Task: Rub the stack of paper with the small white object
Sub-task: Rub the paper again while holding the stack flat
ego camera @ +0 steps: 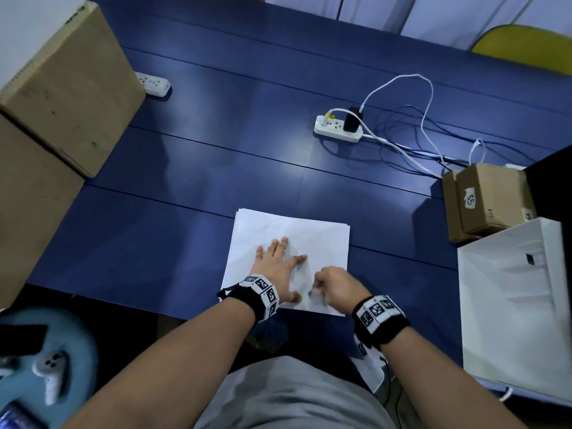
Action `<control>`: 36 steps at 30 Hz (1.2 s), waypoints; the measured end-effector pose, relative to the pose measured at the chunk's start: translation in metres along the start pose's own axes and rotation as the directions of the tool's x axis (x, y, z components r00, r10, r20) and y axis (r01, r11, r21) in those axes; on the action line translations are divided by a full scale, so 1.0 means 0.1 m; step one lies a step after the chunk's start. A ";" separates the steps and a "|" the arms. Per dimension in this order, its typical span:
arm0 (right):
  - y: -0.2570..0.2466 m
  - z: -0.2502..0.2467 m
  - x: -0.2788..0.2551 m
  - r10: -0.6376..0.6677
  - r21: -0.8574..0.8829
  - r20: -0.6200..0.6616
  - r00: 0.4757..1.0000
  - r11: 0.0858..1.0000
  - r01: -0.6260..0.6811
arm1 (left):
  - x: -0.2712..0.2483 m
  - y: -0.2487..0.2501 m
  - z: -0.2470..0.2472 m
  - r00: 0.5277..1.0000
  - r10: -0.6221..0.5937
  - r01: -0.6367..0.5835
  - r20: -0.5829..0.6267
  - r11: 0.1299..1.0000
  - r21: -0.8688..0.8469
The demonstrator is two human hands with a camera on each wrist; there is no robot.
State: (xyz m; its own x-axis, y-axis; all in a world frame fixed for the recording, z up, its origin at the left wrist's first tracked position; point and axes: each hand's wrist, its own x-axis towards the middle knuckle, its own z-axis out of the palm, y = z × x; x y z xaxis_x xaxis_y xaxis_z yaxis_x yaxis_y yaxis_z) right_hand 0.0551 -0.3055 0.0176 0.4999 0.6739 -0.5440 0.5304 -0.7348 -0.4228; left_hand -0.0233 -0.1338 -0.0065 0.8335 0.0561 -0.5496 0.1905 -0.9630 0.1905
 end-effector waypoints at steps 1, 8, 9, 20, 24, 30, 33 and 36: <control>0.03 -0.04 0.08 0.033 -0.003 -0.079 0.996 0.999 -0.034 | 0.00 0.00 0.00 1.000 0.000 0.000 0.005 1.000 0.000; 0.07 -0.02 0.02 0.094 0.079 -0.065 0.993 0.993 -0.089 | 0.00 0.02 -0.01 1.000 -0.008 0.008 -0.003 1.000 0.005; 0.01 0.05 -0.04 0.054 0.037 0.018 0.998 0.998 -0.055 | 0.00 0.02 -0.01 1.000 -0.009 0.009 0.000 1.000 0.012; 0.01 -0.02 -0.04 0.067 0.021 -0.057 0.996 0.998 -0.065 | -0.01 0.03 -0.01 1.000 -0.012 0.012 -0.002 1.000 0.011; 0.02 -0.04 -0.01 0.079 0.004 -0.079 0.994 0.997 -0.079 | -0.02 0.03 -0.03 1.000 -0.013 0.013 0.001 1.000 0.019; 0.16 0.00 0.00 0.168 0.062 -0.210 0.963 0.985 -0.159 | -0.02 0.03 -0.03 1.000 -0.016 0.016 0.011 1.000 0.011; 0.05 0.12 -0.15 0.105 0.020 -0.046 0.993 0.994 -0.104 | -0.02 0.03 -0.04 1.000 -0.012 0.012 0.012 1.000 0.019; 0.15 0.03 -0.03 0.195 0.069 -0.172 0.966 0.980 -0.185 | -0.02 0.04 -0.05 1.000 -0.012 0.012 0.015 1.000 0.019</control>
State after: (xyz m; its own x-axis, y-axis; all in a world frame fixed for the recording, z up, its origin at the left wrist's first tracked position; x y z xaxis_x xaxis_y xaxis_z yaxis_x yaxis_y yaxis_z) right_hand 0.0595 -0.3188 0.0102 0.7038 0.5211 -0.4827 0.3804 -0.8504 -0.3634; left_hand -0.0217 -0.1365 -0.0004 0.8234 0.0638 -0.5638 0.1903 -0.9671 0.1686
